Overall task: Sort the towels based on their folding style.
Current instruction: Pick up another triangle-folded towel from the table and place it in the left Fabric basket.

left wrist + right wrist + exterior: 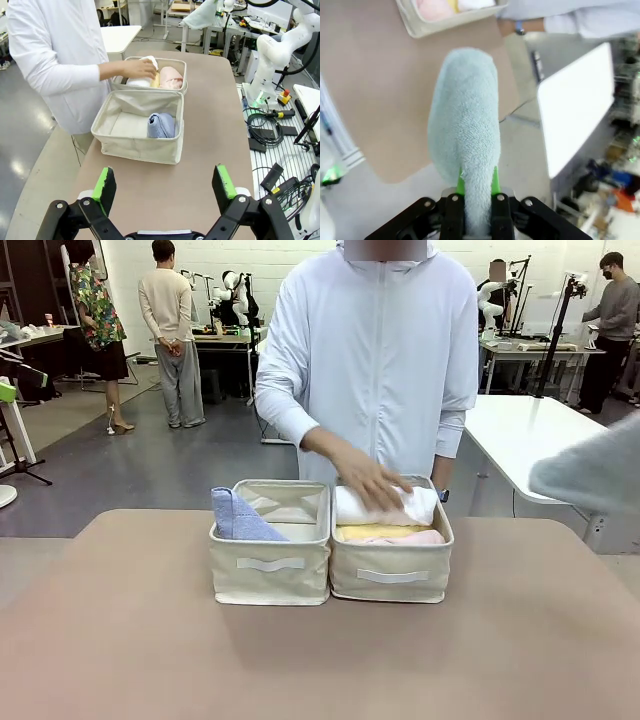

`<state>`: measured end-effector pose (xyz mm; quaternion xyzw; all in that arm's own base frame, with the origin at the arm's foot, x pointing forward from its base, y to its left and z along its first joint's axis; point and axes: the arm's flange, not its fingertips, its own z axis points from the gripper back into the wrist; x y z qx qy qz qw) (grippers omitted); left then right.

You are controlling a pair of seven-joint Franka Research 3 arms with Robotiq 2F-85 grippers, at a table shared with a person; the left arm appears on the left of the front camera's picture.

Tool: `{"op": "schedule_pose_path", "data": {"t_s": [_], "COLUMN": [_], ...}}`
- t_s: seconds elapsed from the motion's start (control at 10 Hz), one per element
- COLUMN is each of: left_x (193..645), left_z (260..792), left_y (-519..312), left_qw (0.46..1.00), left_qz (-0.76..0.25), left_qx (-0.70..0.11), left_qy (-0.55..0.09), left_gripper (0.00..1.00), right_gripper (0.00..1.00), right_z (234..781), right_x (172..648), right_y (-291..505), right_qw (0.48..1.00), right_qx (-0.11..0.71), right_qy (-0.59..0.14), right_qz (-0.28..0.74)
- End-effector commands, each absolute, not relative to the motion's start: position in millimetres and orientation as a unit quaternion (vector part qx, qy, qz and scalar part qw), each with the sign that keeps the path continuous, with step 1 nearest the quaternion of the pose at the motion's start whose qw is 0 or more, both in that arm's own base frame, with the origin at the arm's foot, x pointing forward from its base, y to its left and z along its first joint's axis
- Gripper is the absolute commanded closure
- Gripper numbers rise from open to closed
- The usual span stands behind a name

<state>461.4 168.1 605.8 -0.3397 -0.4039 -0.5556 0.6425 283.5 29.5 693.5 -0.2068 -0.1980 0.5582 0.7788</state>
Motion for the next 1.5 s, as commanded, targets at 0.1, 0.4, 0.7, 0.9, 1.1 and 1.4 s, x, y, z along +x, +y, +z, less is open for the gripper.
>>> {"op": "schedule_pose_path", "data": {"t_s": [0.1, 0.4, 0.7, 0.9, 1.1, 1.4], "left_x": [461, 461, 461, 461, 461, 461], "left_z": [608, 608, 608, 608, 608, 608], "left_y": [170, 170, 170, 170, 170, 170], "left_qw": [0.638, 0.638, 0.638, 0.638, 0.638, 0.638], "left_qz": [-0.557, -0.557, -0.557, -0.557, -0.557, -0.557], "left_qx": [-0.342, -0.342, -0.342, -0.342, -0.342, -0.342], "left_qy": [-0.408, -0.408, -0.408, -0.408, -0.408, -0.408], "left_gripper": [0.0, 0.0, 0.0, 0.0, 0.0, 0.0], "right_gripper": [0.81, 0.81, 0.81, 0.81, 0.81, 0.81], "right_z": [730, 719, 711, 711, 716, 741], "right_x": [347, 365, 363, 363, 366, 434], "right_y": [110, 163, 156, 156, 158, 278], "right_qw": [0.719, 0.72, 0.717, 0.717, 0.72, 0.671], "right_qx": [-0.183, -0.201, -0.185, -0.185, -0.192, -0.159], "right_qy": [-0.125, -0.11, -0.118, -0.118, -0.118, -0.153], "right_qz": [0.658, 0.655, 0.661, 0.661, 0.657, 0.708]}}
